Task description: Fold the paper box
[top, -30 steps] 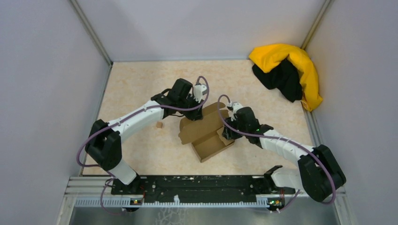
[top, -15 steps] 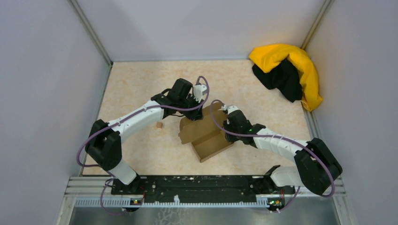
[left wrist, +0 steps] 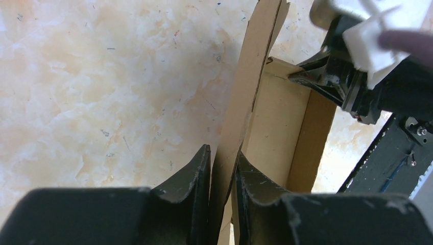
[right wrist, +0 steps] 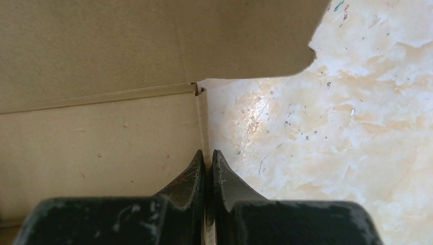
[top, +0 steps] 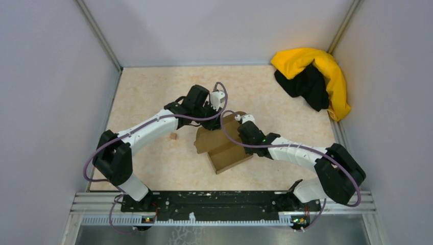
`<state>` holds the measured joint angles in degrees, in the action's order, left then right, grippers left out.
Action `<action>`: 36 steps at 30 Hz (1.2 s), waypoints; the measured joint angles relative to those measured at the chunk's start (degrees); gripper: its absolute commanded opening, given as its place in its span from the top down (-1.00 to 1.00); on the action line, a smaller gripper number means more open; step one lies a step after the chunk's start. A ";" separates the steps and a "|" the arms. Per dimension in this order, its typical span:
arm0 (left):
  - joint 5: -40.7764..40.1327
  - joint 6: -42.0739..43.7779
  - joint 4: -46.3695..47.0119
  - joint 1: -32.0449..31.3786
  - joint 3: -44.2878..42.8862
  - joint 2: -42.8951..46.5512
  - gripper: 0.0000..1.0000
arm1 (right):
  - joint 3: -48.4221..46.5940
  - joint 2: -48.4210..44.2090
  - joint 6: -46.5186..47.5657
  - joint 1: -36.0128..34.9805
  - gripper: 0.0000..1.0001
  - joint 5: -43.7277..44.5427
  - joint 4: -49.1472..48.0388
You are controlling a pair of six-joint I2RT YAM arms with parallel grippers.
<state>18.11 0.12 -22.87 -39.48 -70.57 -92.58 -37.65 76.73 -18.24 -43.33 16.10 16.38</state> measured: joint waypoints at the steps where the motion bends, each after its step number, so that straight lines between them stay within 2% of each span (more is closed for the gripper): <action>1: 0.00 0.00 0.07 0.00 0.00 0.00 0.48 | -0.59 0.72 -0.02 -0.20 1.00 1.05 0.31; 8: -0.02 0.17 0.55 0.11 0.00 0.00 0.42 | -3.61 4.07 -1.42 -4.22 1.00 7.69 2.97; 11: -0.09 0.13 0.70 0.17 0.00 0.04 0.22 | -3.72 4.35 -1.99 -4.66 1.00 8.63 2.99; 16: 0.22 -1.29 1.92 1.75 1.20 2.36 0.05 | -3.54 3.96 -3.41 -4.96 1.00 9.31 2.78; 28: 4.11 -8.33 8.48 7.15 4.87 13.57 -0.01 | -3.10 1.18 -4.87 -5.09 1.00 11.39 3.80; 36: 0.59 -14.78 10.97 9.73 12.15 25.59 -0.03 | -3.10 1.18 -6.01 -10.54 1.00 17.38 4.55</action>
<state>18.70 -14.66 -11.90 -29.76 -58.41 -66.98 -40.75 77.91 -24.25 -53.87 33.47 20.93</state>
